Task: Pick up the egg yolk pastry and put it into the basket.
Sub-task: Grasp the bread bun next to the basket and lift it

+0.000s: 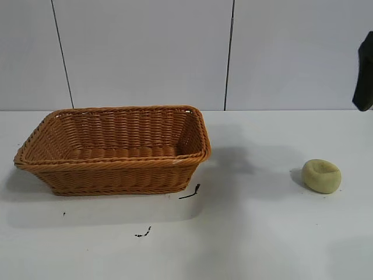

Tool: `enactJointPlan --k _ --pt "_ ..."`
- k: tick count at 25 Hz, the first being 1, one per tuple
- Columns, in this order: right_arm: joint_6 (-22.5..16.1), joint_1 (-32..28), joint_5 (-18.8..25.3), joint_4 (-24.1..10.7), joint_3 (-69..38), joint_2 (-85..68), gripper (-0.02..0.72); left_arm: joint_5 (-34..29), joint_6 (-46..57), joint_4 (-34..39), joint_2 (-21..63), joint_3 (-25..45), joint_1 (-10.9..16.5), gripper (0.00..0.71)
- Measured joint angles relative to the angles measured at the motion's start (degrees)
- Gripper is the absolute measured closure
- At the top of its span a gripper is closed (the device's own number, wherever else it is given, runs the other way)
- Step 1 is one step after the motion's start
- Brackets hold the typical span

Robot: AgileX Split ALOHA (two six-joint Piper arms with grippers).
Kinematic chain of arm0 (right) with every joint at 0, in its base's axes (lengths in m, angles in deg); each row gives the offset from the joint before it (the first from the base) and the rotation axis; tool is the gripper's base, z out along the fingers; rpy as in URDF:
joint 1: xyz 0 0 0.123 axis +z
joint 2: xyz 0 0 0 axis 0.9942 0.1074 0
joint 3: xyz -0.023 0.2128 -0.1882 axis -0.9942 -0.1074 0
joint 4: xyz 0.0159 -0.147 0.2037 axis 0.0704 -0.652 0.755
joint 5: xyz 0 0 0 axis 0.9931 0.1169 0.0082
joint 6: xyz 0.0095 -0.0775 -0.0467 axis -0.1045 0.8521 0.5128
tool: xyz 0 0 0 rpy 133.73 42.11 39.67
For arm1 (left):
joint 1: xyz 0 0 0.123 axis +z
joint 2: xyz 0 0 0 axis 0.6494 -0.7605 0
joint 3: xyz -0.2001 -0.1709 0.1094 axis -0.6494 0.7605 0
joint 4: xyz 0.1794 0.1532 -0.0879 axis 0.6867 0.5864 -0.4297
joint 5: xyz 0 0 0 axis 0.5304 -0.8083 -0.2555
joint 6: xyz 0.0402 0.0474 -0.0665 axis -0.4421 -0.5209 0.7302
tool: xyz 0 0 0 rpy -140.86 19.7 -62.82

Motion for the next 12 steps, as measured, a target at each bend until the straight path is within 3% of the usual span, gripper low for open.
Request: enactJointPlan --k 6,12 --pt "0.00 1.28 -0.56 0.20 6.74 11.25 0.020 0.00 0.00 0.00 0.00 0.00 0.00 0.015" --pt "-0.49 4.91 -4.23 0.01 7.22 16.49 0.020 0.00 0.00 0.00 0.00 0.00 0.00 0.015"
